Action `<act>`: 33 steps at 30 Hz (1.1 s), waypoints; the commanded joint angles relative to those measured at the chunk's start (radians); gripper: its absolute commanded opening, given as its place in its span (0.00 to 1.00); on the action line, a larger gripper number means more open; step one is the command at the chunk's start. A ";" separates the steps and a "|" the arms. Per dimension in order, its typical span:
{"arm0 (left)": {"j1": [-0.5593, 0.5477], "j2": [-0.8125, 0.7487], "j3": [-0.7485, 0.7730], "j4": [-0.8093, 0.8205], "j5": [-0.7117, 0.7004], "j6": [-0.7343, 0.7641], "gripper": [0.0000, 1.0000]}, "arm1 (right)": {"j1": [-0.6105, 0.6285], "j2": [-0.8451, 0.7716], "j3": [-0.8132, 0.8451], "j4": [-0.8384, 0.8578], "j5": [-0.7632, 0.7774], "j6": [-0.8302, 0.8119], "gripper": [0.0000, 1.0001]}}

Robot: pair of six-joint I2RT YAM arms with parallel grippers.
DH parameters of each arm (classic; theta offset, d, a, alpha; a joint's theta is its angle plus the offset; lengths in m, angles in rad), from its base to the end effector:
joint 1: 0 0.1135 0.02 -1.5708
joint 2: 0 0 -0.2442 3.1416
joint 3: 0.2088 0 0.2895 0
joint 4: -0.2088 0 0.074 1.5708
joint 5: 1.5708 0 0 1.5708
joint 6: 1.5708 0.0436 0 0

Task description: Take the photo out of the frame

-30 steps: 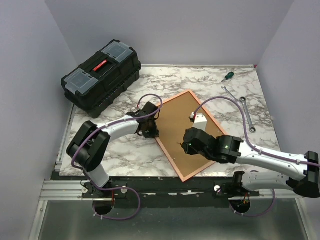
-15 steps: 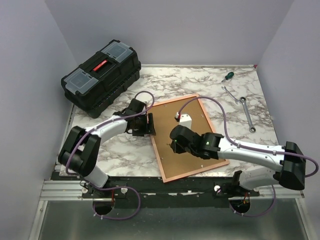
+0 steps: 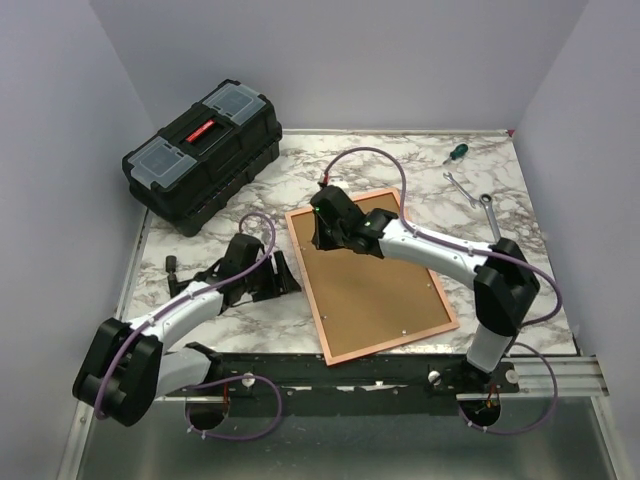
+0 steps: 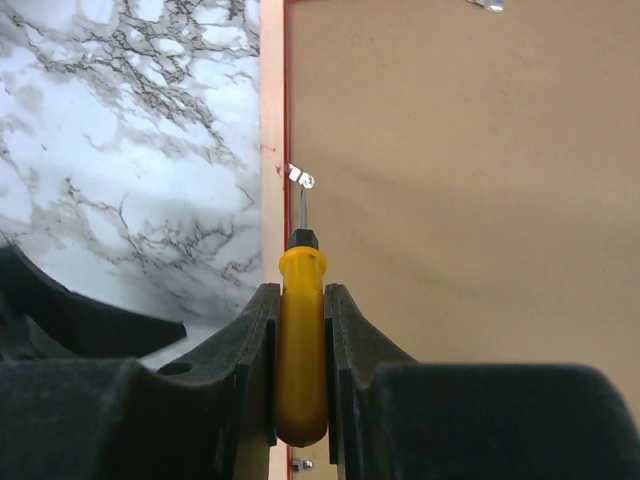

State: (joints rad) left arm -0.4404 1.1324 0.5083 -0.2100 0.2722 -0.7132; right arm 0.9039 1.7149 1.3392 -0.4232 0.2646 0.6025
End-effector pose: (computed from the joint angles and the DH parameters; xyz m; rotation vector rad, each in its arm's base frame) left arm 0.2294 -0.1211 0.1319 -0.2126 2.5376 -0.8272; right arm 0.2697 0.3241 0.2239 -0.2293 2.3645 0.4290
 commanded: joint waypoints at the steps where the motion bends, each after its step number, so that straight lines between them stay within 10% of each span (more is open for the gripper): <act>1: -0.001 0.033 -0.125 0.246 0.169 -0.119 0.65 | 0.003 0.100 0.097 -0.004 -0.059 -0.073 0.01; 6: -0.007 0.109 -0.149 0.332 0.200 -0.181 0.46 | 0.008 0.134 0.083 0.017 -0.052 -0.083 0.01; 33: -0.024 0.271 -0.125 0.241 0.000 -0.221 0.37 | 0.057 0.200 0.078 0.061 0.124 -0.080 0.01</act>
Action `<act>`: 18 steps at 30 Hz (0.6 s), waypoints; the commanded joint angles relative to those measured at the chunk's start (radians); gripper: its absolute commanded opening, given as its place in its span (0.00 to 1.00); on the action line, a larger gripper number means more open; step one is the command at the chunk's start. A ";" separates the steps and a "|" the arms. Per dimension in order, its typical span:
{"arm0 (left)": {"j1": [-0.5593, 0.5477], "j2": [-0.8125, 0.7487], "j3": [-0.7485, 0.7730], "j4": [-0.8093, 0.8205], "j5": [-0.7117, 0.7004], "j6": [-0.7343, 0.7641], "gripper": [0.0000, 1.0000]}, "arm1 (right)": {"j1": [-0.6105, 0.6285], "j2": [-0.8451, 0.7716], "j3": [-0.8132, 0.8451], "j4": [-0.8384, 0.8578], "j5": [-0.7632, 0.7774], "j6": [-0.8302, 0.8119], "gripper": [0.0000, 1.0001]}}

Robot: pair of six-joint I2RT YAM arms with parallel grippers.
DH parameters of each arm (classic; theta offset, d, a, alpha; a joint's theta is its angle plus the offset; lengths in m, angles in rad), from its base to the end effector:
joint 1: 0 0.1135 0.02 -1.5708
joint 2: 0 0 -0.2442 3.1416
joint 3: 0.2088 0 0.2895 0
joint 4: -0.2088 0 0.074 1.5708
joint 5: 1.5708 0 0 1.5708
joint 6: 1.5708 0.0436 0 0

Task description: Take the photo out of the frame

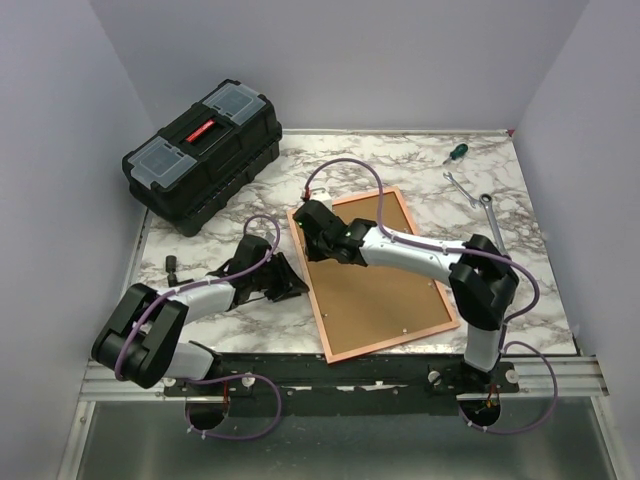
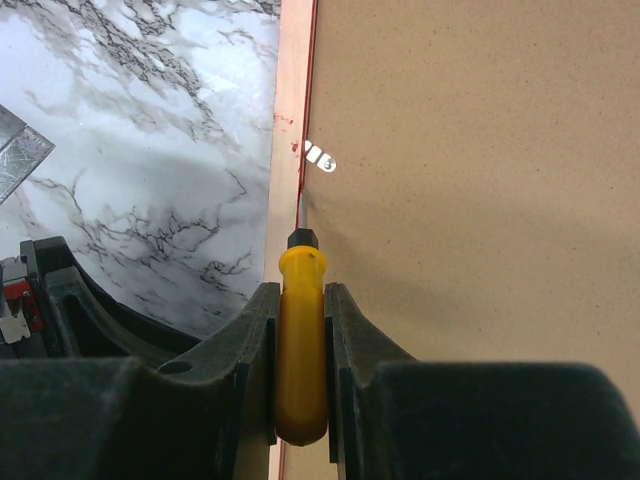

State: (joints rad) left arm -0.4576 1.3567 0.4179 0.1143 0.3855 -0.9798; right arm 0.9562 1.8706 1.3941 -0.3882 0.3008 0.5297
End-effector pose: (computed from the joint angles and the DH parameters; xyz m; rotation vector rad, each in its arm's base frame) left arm 0.2274 -0.1302 0.0751 -0.4835 2.5858 -1.0614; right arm 0.2679 0.3572 0.1822 -0.3780 2.3806 0.3313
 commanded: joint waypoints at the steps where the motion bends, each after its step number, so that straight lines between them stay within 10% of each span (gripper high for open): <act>1: -0.007 0.049 -0.038 -0.082 -0.116 0.048 0.37 | 0.007 0.046 0.031 0.026 0.088 0.000 0.01; 18: -0.007 0.062 -0.100 -0.047 -0.120 0.071 0.41 | -0.012 0.088 0.239 -0.047 0.084 0.088 0.00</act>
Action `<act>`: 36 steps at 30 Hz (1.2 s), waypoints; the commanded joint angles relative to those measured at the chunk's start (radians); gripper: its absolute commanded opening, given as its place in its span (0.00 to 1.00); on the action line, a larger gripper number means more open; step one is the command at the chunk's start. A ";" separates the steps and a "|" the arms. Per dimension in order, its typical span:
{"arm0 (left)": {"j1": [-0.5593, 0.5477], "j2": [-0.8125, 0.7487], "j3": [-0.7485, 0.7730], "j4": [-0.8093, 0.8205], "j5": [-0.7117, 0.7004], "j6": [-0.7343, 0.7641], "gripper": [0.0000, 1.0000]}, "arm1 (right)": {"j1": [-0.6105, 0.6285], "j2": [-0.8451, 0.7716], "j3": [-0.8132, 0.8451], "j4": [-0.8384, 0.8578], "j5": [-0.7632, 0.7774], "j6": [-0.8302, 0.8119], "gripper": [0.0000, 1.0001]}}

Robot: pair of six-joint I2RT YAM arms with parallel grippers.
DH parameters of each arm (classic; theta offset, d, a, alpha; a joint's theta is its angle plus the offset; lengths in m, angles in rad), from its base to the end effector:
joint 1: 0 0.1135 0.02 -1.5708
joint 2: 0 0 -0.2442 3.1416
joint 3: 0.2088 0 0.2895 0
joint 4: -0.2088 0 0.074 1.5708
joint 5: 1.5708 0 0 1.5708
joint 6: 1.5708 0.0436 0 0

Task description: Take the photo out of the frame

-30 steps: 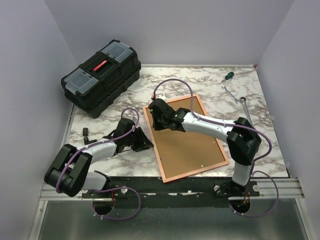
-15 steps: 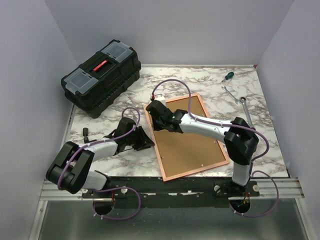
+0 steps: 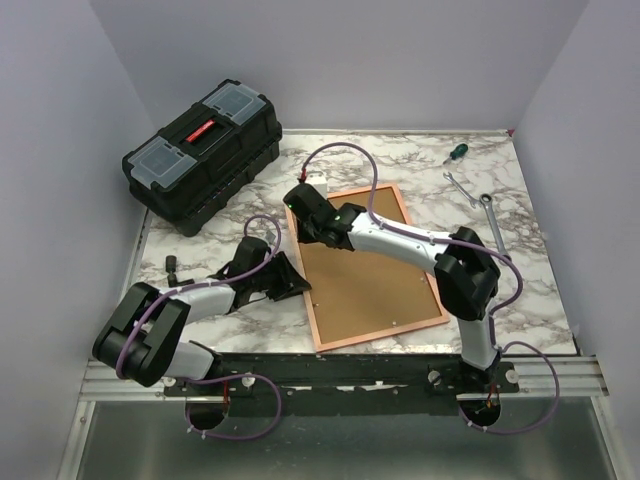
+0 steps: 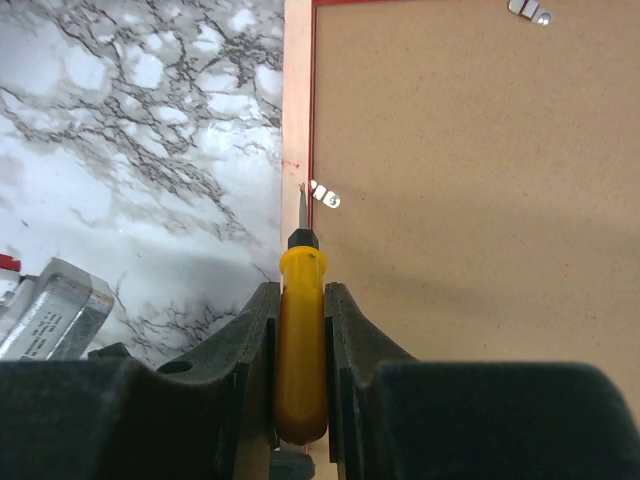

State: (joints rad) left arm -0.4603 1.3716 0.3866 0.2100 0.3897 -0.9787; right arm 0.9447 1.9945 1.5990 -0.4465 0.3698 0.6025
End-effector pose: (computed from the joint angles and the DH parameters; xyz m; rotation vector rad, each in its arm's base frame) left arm 0.2255 -0.1303 0.0701 -0.4530 2.5409 -1.0943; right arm 0.2948 0.3807 0.1968 -0.2355 2.3498 0.3126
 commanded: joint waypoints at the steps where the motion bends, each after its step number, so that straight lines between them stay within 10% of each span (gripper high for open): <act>1: -0.004 0.047 -0.071 -0.139 -0.123 0.074 0.41 | 0.000 -0.035 0.040 0.002 0.020 0.007 0.01; 36: -0.004 0.078 -0.085 -0.124 -0.101 0.081 0.00 | 0.004 -0.003 -0.061 0.051 0.023 -0.024 0.01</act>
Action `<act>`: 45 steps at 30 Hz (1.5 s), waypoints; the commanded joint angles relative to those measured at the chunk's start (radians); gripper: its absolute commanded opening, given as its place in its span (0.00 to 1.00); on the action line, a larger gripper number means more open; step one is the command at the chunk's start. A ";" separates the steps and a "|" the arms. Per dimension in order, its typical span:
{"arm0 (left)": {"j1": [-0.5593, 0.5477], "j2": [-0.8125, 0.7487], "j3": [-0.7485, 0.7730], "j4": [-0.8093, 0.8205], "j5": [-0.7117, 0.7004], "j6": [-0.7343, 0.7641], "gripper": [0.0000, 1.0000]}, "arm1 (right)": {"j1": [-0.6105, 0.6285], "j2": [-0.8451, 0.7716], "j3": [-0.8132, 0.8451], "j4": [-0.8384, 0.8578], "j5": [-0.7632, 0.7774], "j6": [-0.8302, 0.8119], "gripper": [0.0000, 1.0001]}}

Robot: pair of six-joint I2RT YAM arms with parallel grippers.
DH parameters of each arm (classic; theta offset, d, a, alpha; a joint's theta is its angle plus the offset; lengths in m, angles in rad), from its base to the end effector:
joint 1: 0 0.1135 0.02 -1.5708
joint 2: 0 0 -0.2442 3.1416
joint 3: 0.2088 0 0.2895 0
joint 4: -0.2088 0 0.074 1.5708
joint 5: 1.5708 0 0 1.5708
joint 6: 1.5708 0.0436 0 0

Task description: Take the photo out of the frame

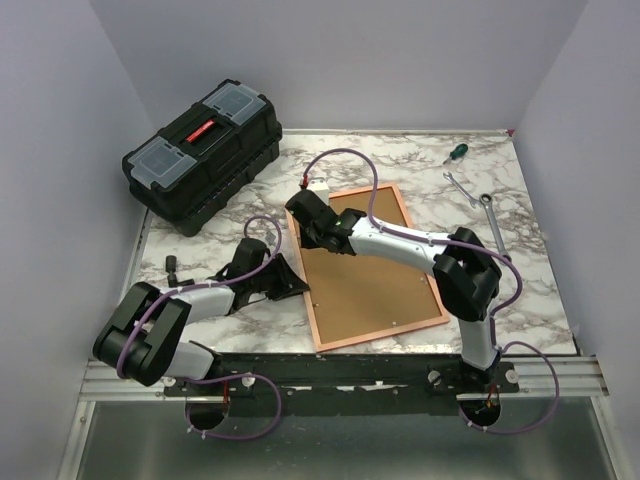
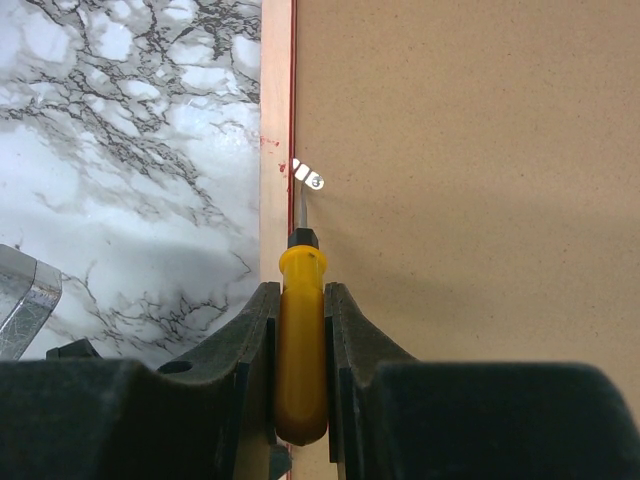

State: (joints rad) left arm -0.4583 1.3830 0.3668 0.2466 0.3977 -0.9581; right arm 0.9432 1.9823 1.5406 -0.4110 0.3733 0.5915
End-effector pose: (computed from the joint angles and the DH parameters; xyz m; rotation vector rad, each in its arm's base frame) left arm 0.2226 -0.1287 0.0648 -0.4217 2.5364 -1.0979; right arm 0.2917 0.3750 0.1842 -0.2483 2.3542 0.2943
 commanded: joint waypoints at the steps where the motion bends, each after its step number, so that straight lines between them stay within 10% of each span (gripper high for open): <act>1: -0.006 0.066 -0.066 -0.162 -0.111 0.059 0.00 | 0.006 0.009 -0.004 0.023 0.018 -0.013 0.01; 17: -0.006 0.081 -0.110 -0.141 -0.133 0.025 0.00 | 0.012 0.026 -0.029 0.040 0.254 -0.030 0.00; 24: -0.006 0.075 -0.100 -0.129 -0.109 0.038 0.00 | 0.019 -0.083 -0.039 0.110 0.055 -0.073 0.00; 35: -0.005 -0.002 0.011 -0.199 -0.101 0.135 0.40 | 0.058 -0.513 -0.388 -0.075 -0.134 -0.007 0.01; 45: -0.006 0.106 0.024 -0.118 -0.068 0.097 0.07 | 0.344 -0.692 -0.660 -0.069 -0.019 0.245 0.01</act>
State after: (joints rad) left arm -0.4660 1.4220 0.4343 0.2138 0.4141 -0.8993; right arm 1.2026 1.2984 0.9348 -0.4812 0.2951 0.7078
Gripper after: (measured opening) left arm 0.174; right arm 0.236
